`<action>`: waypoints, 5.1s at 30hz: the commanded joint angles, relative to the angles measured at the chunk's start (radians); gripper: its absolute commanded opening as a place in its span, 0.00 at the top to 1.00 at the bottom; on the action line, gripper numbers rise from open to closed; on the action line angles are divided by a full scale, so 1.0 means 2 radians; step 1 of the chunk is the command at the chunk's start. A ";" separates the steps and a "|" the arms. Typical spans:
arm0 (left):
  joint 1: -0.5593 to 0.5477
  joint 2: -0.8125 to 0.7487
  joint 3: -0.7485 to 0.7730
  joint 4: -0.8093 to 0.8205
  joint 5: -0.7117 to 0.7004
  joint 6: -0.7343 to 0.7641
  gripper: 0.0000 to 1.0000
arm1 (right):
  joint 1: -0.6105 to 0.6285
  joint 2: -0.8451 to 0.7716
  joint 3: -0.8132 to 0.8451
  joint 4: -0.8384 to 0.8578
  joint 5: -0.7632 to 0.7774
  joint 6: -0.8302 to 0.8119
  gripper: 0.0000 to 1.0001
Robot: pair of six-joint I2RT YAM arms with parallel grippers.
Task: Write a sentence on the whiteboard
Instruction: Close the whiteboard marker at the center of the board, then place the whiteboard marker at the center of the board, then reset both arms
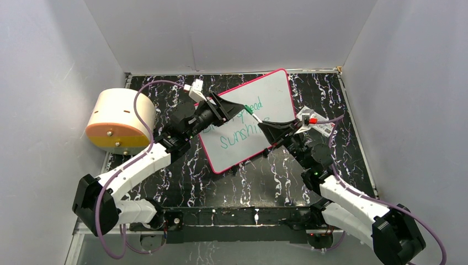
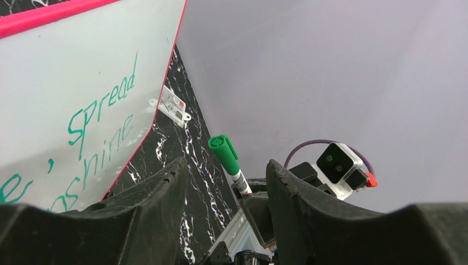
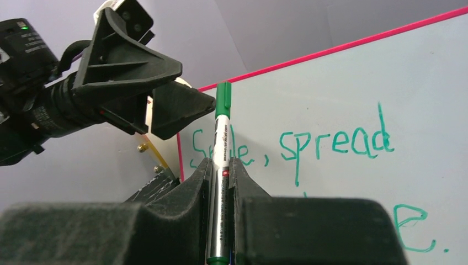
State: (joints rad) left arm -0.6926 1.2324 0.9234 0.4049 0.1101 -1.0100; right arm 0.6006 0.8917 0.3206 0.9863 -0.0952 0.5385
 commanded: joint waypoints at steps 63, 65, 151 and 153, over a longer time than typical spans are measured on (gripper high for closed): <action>-0.075 -0.019 -0.056 0.005 0.022 -0.001 1.00 | -0.003 0.034 0.027 0.022 -0.013 0.063 1.00; -0.063 -0.031 -0.046 -0.031 -0.003 0.015 0.97 | -0.002 0.017 0.025 -0.002 -0.008 0.057 1.00; 0.077 -0.532 -0.100 -0.387 -0.337 0.345 0.10 | -0.013 -0.313 0.197 -0.745 0.394 -0.072 0.01; 0.077 -0.541 -0.113 -0.377 -0.334 0.349 0.10 | -0.013 -0.323 0.193 -0.741 0.393 -0.074 0.01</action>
State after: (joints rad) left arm -0.5449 0.1776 0.7376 -0.3992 -0.5880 -0.3153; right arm 0.5762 0.2783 0.6788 -0.4976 0.7006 0.4389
